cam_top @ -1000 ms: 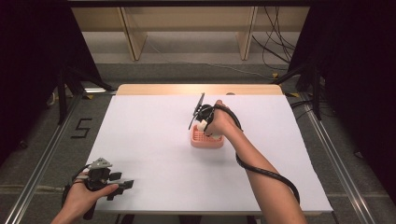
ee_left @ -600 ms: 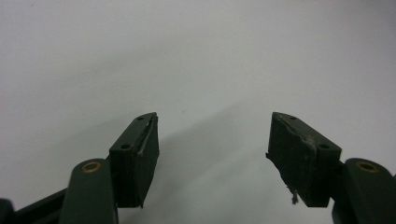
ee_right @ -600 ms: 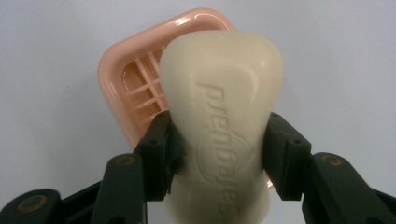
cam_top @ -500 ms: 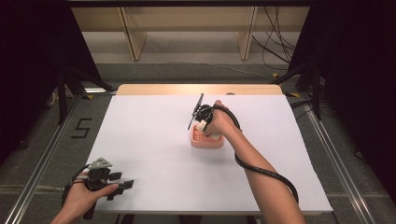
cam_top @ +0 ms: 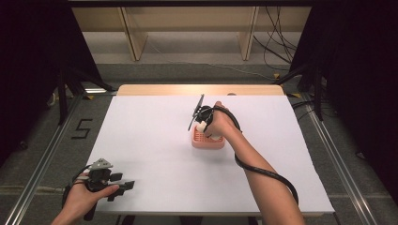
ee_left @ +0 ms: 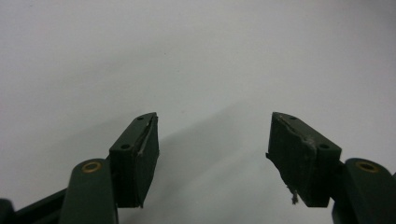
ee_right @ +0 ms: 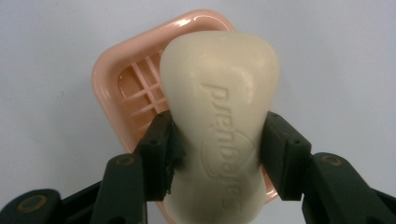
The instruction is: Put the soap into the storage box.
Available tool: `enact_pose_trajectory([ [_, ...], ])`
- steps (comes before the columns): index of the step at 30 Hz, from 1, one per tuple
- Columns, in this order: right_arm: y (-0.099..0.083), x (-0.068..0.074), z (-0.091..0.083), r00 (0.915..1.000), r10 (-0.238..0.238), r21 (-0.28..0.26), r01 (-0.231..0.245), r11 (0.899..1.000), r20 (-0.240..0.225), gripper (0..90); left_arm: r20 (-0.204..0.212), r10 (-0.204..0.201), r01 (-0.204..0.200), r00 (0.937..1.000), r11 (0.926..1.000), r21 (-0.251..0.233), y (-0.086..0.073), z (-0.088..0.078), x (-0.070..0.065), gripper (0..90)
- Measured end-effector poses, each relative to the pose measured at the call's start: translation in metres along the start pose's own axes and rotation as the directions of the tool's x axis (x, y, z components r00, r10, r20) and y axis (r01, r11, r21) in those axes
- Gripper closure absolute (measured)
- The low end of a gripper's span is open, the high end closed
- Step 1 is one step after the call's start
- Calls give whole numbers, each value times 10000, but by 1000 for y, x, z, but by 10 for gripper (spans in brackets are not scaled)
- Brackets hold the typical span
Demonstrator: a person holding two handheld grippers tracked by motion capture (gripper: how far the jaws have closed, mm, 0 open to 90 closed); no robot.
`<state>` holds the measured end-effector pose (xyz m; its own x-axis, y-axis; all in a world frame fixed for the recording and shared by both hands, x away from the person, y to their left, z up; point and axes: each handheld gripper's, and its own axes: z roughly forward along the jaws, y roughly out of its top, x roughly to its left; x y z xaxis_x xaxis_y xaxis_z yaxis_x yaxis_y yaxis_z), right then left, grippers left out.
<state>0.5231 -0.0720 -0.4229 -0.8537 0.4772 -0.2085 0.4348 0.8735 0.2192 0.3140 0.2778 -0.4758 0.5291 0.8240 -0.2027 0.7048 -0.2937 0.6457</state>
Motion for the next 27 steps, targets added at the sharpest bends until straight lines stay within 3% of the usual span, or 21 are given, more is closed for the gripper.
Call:
enact_pose_trajectory([
  [2, 0, 1, 1, 9999, 110, -63, -111, 9999, -118, 505, 140, -5, 5, 9999, 10000, -35, 0, 1, 1, 333],
  [6, 0, 0, 4, 9993, 126, -121, -131, 9998, -360, 505, 5, -23, 23, 10000, 10000, -11, 0, 0, 0, 333],
  [10, 2, 1, 4, 9997, 106, -10, -106, 9999, -205, 505, 12, -8, 8, 10000, 10000, -3, 0, 0, 0, 333],
  [11, 1, 2, 4, 9991, 317, 34, -317, 9995, -263, 505, 34, -34, 34, 10000, 10000, -37, 0, 0, 0, 333],
  [12, 2, 0, 5, 9994, 77, -127, -81, 9999, -332, 505, 32, -50, 50, 10000, 10000, -53, 0, 0, 0, 332],
  [13, 2, 1, 6, 9989, 293, -109, -297, 9995, -366, 505, 30, -45, 45, 10000, 10000, -44, 0, 0, 0, 333],
  [18, 3, 0, 6, 9996, 173, 65, -172, 9998, -201, 504, 34, -60, 60, 10000, 10000, -62, 0, 0, 0, 333],
  [21, 3, 1, 5, 9990, 417, 116, -415, 9991, -171, 504, 36, -62, 62, 10000, 10000, -60, 0, 0, 0, 333],
  [27, 3, -1, 5, 9998, 213, 21, -213, 9998, -23, 498, 149, -57, 59, 9999, 9999, -102, 0, 1, 0, 333],
])
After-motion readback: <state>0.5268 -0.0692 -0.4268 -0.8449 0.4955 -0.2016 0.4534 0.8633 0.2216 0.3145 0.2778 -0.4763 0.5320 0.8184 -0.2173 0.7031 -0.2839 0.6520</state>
